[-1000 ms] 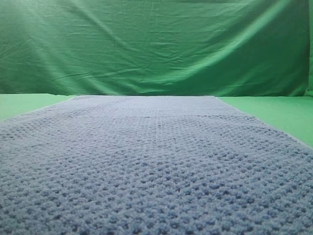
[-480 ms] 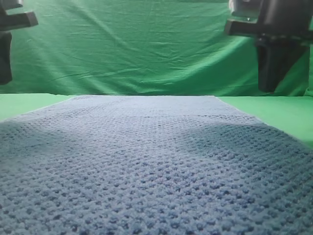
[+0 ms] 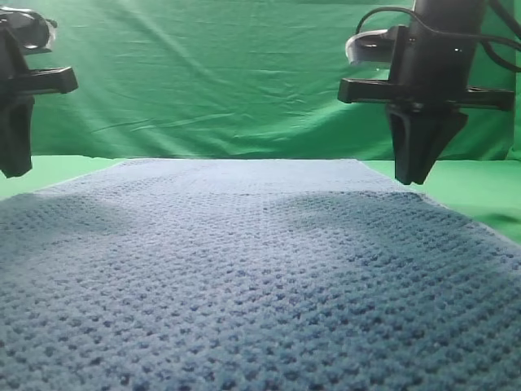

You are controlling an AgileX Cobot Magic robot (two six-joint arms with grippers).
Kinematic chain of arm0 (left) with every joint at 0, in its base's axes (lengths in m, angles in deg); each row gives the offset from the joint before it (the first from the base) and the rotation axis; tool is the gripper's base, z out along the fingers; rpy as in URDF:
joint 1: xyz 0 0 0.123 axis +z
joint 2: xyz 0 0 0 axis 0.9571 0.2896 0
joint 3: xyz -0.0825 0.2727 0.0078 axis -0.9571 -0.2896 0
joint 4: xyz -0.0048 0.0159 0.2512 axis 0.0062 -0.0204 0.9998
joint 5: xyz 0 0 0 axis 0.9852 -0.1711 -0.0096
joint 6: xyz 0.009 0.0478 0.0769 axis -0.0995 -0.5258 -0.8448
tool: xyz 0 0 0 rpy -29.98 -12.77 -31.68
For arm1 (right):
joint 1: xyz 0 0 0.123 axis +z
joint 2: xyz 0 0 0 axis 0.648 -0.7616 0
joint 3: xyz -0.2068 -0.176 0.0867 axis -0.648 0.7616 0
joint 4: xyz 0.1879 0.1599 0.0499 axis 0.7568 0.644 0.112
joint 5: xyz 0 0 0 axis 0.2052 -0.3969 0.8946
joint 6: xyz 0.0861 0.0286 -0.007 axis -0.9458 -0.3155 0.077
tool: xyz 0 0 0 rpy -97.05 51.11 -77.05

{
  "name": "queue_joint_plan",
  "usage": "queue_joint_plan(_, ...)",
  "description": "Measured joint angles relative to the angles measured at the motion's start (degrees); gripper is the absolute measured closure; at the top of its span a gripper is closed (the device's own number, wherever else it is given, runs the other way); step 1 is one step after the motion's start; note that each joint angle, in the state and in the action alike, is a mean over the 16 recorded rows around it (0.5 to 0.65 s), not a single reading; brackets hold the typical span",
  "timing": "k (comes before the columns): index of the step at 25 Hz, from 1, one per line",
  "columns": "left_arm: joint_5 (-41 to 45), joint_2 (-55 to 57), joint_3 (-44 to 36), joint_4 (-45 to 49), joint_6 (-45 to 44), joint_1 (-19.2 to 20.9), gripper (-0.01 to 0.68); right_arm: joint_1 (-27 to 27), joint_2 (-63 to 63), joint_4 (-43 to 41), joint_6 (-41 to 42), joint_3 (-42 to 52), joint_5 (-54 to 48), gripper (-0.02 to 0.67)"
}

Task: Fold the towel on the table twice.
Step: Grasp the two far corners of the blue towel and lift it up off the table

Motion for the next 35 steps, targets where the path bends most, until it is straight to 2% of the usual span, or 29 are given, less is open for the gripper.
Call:
queue_joint_plan(3, -0.66, 0.84, 0.34, 0.18, -1.17, -0.9, 0.537, 0.04, -0.62, -0.31, -0.04, -0.47, 0.13, 0.447)
queue_joint_plan(10, -0.89, 1.99, 1.06, 0.68, -3.03, -2.78, 0.257, 0.04, -1.18, -0.62, -0.09, -0.63, 0.59, 0.203)
queue_joint_plan(13, -0.82, 2.4, 1.16, 0.72, -2.79, -3.26, 0.139, 0.04, -1.66, -0.66, -0.09, -0.66, 0.79, 0.128)
queue_joint_plan(16, -0.74, 2.89, 1.22, 0.94, -1.99, -3.41, 0.059, 0.04, -2.25, -0.71, -0.09, -0.75, 0.96, 0.087)
queue_joint_plan(19, -0.69, 3.47, 1.34, 1.33, -1.05, -3.43, 0.031, 0.04, -2.91, -0.8, -0.09, -0.88, 1.13, 0.079)
queue_joint_plan(31, -0.32, 6.22, 2.37, 3.14, 1.27, -3.51, 0.03, 0.04, -4.77, -1.29, -0.09, -1.62, 1.53, 0.08)
queue_joint_plan(35, 0.1, 7.05, 2.93, 3.04, 1.8, -3.44, 0.065, 0.04, -4.95, -1.41, -0.09, -1.78, 1.59, 0.08)
